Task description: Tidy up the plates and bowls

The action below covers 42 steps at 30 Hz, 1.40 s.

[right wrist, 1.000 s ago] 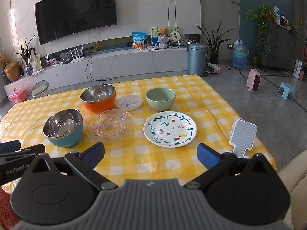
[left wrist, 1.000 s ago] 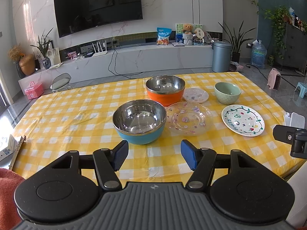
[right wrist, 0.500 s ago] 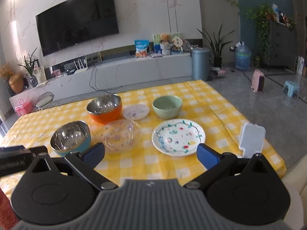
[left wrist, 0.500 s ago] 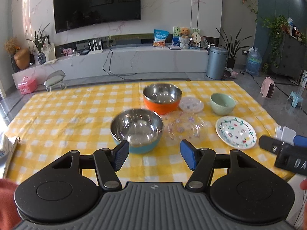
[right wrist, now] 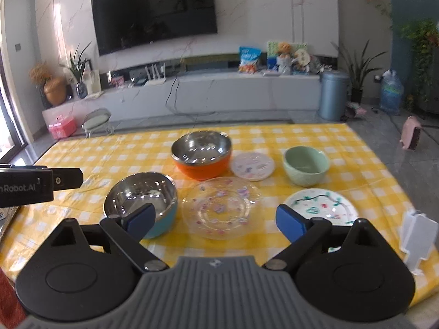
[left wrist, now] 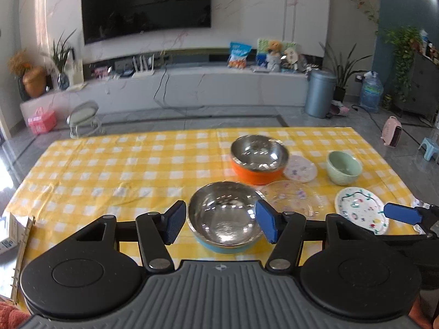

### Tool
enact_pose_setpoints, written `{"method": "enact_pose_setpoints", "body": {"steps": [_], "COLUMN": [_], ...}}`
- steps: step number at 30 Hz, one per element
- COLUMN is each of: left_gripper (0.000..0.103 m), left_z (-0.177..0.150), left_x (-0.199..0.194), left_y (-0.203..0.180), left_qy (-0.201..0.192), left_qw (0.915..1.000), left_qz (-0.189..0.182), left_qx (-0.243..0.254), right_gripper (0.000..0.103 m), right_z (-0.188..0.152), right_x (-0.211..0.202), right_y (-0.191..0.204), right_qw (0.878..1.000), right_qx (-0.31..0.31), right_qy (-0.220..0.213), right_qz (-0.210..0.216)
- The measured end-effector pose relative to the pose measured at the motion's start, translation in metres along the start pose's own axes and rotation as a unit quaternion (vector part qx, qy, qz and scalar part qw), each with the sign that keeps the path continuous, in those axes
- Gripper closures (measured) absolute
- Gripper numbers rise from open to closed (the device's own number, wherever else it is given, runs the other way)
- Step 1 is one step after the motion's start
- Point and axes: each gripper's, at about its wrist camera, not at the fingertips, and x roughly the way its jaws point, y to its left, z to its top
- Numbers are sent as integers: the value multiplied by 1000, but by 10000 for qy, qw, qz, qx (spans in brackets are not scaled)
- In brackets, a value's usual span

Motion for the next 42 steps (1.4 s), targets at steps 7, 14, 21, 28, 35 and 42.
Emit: {"method": "enact_pose_setpoints", "body": {"steps": [7, 14, 21, 28, 35, 42], "left_gripper": [33, 28, 23, 31, 62, 84], "left_z": [5, 2, -9, -18, -23, -22], "left_x": [44, 94, 131, 149, 158, 153], "left_y": [31, 48, 61, 57, 46, 36], "left_qy": [485, 1025, 1388, 1637, 1864, 1885], "left_qw": [9975, 9895, 9795, 9757, 9751, 9764], "left_qz": [245, 254, 344, 174, 83, -32], "left_qx": [-461, -985, -1421, -1444, -1200, -1050], "right_gripper": [10, 16, 18, 35, 54, 84], "right_z": [21, 34, 23, 8, 2, 1], "right_x": [53, 111, 153, 176, 181, 178], "right_y": [15, 18, 19, 15, 17, 18], "right_qw": [9993, 9951, 9899, 9815, 9774, 9729], "right_qx": [-39, 310, 494, 710, 815, 943], "right_qy": [321, 879, 1280, 1690, 1793, 1799], "right_qz": [165, 343, 345, 545, 772, 1104]}}
